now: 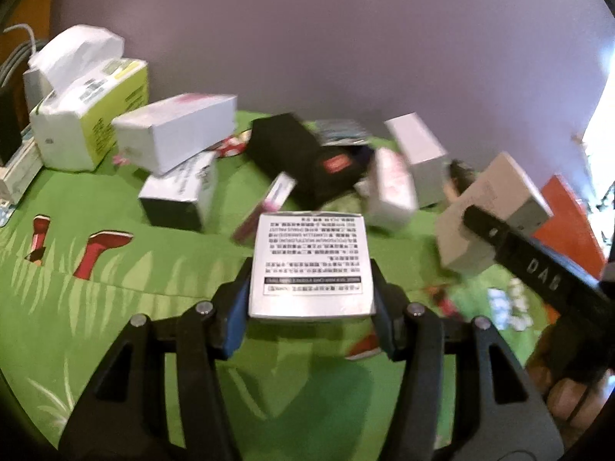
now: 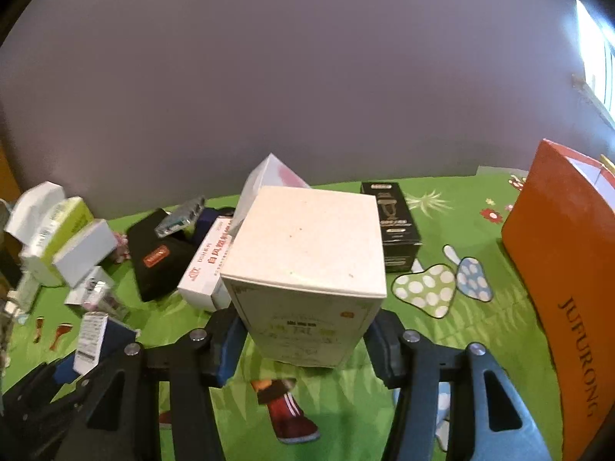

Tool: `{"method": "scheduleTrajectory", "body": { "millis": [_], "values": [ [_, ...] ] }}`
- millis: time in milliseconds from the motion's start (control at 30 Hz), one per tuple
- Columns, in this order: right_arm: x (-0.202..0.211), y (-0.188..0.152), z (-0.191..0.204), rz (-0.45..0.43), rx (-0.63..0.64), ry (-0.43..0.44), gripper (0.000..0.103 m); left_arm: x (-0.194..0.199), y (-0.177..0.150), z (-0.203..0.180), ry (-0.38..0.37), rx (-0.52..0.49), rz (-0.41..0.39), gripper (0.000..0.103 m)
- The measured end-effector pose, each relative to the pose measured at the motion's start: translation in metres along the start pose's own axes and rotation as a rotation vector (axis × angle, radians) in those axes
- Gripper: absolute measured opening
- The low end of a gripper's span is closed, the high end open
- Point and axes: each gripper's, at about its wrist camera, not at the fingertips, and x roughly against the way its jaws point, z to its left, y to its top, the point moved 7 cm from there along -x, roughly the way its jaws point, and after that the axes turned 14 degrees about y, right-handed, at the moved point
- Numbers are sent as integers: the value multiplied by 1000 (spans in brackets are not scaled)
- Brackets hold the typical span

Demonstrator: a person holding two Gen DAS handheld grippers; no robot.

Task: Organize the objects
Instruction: 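Grasp the square white box with the left gripper while the right grasps the tall cream box, then carry both held boxes over the orange storage box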

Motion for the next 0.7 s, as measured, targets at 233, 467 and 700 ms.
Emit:
{"method": "scheduleTrajectory", "body": {
  "millis": [233, 467, 700],
  "values": [
    [55, 5, -19, -40, -5, 23, 55, 36, 14, -45, -74, -47, -43, 58],
    [104, 17, -44, -92, -14, -10, 55, 61, 17, -100, -115, -132, -68, 58],
    [168, 28, -78, -156, -11, -100, 55, 82, 16, -165, -184, -237, -117, 58]
  ]
}}
